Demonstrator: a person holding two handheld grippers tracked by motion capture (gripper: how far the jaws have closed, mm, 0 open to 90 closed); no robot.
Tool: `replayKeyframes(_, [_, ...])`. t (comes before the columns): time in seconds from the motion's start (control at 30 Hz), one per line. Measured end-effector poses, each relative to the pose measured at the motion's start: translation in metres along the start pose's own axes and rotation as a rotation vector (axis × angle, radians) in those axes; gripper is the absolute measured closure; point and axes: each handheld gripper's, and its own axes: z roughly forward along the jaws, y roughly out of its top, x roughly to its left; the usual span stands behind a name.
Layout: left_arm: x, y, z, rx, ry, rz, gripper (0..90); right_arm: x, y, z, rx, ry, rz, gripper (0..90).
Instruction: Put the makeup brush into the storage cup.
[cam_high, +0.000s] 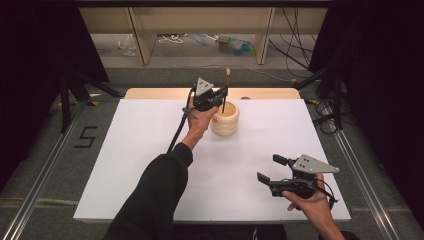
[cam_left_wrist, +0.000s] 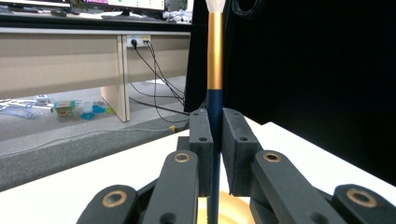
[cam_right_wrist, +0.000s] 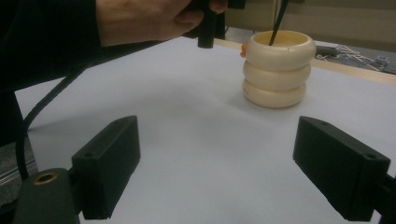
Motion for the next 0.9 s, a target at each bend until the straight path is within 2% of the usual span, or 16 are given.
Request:
replayKeyframes(0.13, [0.000, -0.004, 0.002, 0.006, 0.002, -0.014, 82.9, 0.000, 0.000, 0.001, -0.011, 0.005, 0.005, 15.8])
replayKeyframes(0.23, [0.001, -0.006, 0.002, 0.011, 0.002, -0.006, 82.9, 0.000, 0.000, 0.000, 0.001, 0.001, 0.001, 15.8])
replayKeyframes(0.5, [0.003, -0.018, 0.004, 0.035, 0.004, -0.022, 82.9, 0.000, 0.000, 0.000, 0.002, 0.000, 0.000, 15.8])
replayKeyframes(0.7, [0.005, -0.021, 0.005, 0.062, -0.014, -0.017, 82.8, 0.000, 0.000, 0.000, 0.004, 0.003, 0.008, 15.8])
replayKeyframes(0.77, [0.005, -0.022, 0.005, 0.085, 0.007, 0.003, 82.0, 0.000, 0.000, 0.000, -0.001, 0.001, 0.002, 15.8])
replayKeyframes(0.9, [0.005, -0.023, 0.004, 0.108, 0.008, 0.045, 77.1, 0.000, 0.000, 0.000, 0.004, 0.003, 0.008, 15.8])
